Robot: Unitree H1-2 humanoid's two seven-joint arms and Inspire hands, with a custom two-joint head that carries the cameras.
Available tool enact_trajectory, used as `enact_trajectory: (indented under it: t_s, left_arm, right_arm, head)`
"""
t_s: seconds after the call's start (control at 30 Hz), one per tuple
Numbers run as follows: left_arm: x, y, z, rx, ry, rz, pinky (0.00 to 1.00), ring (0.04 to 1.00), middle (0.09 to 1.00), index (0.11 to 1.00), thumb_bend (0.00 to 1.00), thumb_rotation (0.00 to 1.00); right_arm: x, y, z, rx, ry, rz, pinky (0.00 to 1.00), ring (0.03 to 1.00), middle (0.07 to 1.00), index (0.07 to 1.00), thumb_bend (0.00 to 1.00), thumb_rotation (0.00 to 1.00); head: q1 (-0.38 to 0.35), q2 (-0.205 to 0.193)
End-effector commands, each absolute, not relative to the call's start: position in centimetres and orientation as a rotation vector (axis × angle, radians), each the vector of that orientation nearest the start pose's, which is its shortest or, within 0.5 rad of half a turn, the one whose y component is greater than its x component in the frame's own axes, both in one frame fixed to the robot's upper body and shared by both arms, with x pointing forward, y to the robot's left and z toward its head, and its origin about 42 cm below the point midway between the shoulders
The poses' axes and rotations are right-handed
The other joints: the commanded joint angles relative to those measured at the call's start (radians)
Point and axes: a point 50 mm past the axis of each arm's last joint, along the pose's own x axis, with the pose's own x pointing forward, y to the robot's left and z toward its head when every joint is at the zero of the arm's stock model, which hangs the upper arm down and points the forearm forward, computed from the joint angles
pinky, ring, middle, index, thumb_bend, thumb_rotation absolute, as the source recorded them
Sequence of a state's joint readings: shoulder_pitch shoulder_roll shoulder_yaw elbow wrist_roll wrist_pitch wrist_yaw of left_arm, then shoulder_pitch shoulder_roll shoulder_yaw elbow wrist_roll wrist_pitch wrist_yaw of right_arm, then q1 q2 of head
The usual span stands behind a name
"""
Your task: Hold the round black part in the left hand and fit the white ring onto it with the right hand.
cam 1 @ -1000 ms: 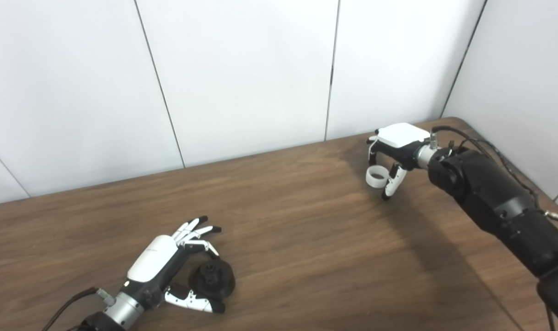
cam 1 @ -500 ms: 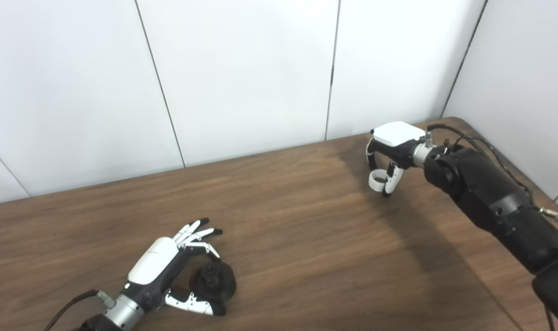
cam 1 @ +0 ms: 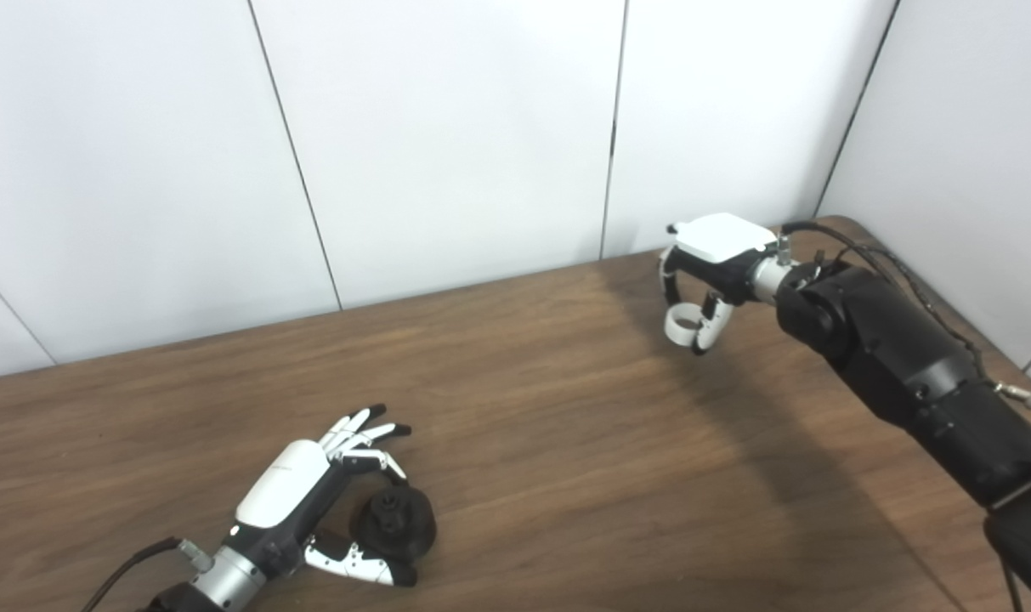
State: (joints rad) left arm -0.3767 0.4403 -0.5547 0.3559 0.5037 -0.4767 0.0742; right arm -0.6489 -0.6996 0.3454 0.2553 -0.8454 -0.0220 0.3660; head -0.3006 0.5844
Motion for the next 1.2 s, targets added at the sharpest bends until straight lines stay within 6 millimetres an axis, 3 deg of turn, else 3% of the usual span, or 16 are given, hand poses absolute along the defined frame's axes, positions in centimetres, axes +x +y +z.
enact_trajectory:
  t_s: [0.0, 0.37, 0.57, 0.93, 1.17]
  left_arm:
    - [34.9, 22.6, 8.2, 0.983, -0.374, -0.705, 1.0, 1.0, 0.886, 0.481, 0.53, 0.06]
    - [34.9, 22.5, 7.8, 0.983, -0.359, -0.707, 1.0, 1.0, 0.89, 0.481, 0.53, 0.06]
    - [35.0, 22.1, 7.8, 0.981, -0.363, -0.704, 1.0, 1.0, 0.887, 0.481, 0.53, 0.06]
    - [34.8, 20.9, 7.8, 0.969, -0.371, -0.713, 1.0, 1.0, 0.887, 0.481, 0.53, 0.06]
    - [34.9, 20.3, 8.0, 0.958, -0.379, -0.707, 1.0, 1.0, 0.885, 0.48, 0.52, 0.06]
  right_arm:
    - [46.1, -32.6, 31.5, -1.695, -0.208, 0.286, 1.0, 1.0, 0.857, 0.48, 0.53, 0.14]
    - [44.4, -27.0, 34.0, -1.667, -0.439, 0.386, 1.0, 1.0, 0.869, 0.479, 0.53, 0.14]
    - [42.5, -24.1, 35.1, -1.624, -0.576, 0.451, 1.0, 1.0, 0.869, 0.479, 0.53, 0.14]
    - [38.5, -18.8, 34.9, -1.497, -0.805, 0.62, 1.0, 1.0, 0.863, 0.478, 0.53, 0.14]
    - [36.9, -16.9, 34.7, -1.44, -0.865, 0.705, 1.0, 1.0, 0.878, 0.478, 0.53, 0.14]
  head:
    - [0.0, -0.003]
    - [0.016, -0.003]
    - [0.05, 0.004]
    - [0.146, 0.018]
    - [0.196, 0.032]
